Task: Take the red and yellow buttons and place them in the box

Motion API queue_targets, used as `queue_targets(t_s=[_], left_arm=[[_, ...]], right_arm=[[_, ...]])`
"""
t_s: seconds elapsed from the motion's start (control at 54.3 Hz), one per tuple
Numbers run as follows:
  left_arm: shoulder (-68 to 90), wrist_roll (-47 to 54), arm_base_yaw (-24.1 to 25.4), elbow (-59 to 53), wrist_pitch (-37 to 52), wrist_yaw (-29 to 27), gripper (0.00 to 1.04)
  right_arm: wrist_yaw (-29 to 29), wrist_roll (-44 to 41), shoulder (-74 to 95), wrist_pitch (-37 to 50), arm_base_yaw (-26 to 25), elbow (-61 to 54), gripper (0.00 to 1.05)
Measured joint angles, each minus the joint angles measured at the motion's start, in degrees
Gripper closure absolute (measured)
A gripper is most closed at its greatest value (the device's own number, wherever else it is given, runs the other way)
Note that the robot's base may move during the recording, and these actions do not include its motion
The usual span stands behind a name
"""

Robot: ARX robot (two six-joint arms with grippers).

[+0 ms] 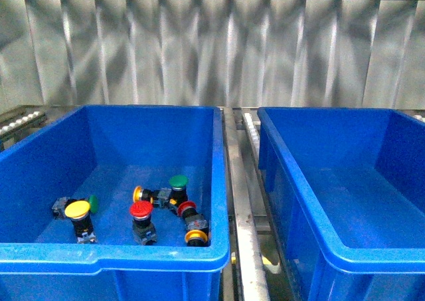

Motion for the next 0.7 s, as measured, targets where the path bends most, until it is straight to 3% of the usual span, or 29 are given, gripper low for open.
queue_targets(t_s=[0.589,0.7], left_arm=[[0.00,0.00,0.00,0.00,0.00,0.00,0.08],[8.81,-7.08,2.27,4.50,-6.12,2.21,0.08]], right_arm=[[0.00,0.00,0.00,0.00,0.00,0.00,0.07],[0.00,0.00,0.00,0.00,0.00,0.00,0.07]])
